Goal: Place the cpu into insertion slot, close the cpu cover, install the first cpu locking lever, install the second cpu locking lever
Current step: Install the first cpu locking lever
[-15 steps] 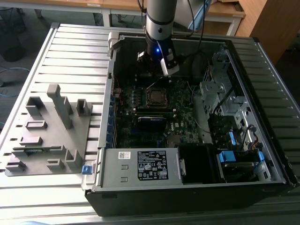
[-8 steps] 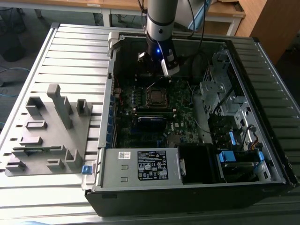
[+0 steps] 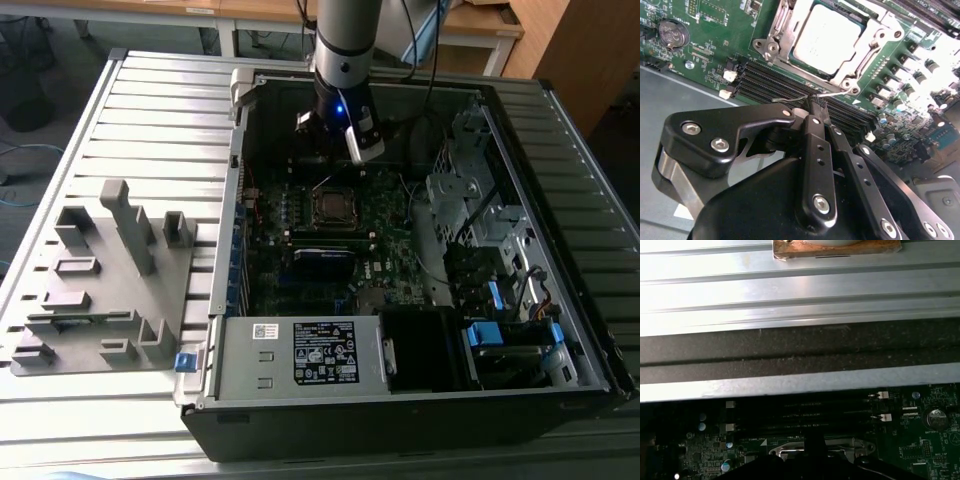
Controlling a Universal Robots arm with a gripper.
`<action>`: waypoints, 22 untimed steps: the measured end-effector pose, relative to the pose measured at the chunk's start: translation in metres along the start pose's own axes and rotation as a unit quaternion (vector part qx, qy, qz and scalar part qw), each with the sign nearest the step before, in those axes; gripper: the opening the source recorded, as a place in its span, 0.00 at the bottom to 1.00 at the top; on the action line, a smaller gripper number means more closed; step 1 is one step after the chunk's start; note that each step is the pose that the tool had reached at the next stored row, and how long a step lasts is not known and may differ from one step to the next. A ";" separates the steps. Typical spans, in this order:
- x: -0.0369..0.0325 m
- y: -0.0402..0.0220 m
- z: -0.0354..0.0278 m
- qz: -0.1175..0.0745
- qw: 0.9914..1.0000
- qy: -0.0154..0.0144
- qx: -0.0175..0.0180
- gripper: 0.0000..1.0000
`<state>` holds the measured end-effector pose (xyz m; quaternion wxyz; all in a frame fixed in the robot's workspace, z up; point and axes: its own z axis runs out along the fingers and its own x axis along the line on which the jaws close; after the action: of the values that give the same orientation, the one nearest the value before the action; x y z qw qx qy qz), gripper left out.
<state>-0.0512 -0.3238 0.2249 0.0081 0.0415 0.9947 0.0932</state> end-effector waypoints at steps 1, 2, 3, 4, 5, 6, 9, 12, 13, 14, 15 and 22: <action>-0.0001 0.0001 0.0001 0.000 1.000 0.000 0.000 0.11; -0.0005 0.0001 0.0003 0.000 1.000 0.000 0.000 0.11; -0.0011 0.0001 0.0006 0.000 1.000 0.000 0.000 0.11; -0.0013 0.0001 0.0010 0.000 1.000 0.000 0.000 0.11; -0.0014 0.0000 0.0014 0.000 1.000 0.000 0.000 0.11; -0.0015 0.0002 0.0018 0.000 1.000 0.000 0.000 0.11; -0.0015 0.0002 0.0018 0.000 1.000 0.000 0.000 0.11; -0.0020 0.0003 0.0020 0.000 1.000 0.000 0.000 0.11; -0.0025 0.0003 0.0021 0.000 1.000 0.000 0.000 0.11; -0.0032 0.0003 0.0022 0.000 1.000 0.000 0.000 0.11; -0.0038 0.0004 0.0023 0.000 1.000 0.000 0.000 0.11; -0.0054 -0.0001 0.0055 0.000 1.000 0.000 0.000 0.11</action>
<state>-0.0457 -0.3233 0.2196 0.0081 0.0415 0.9947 0.0932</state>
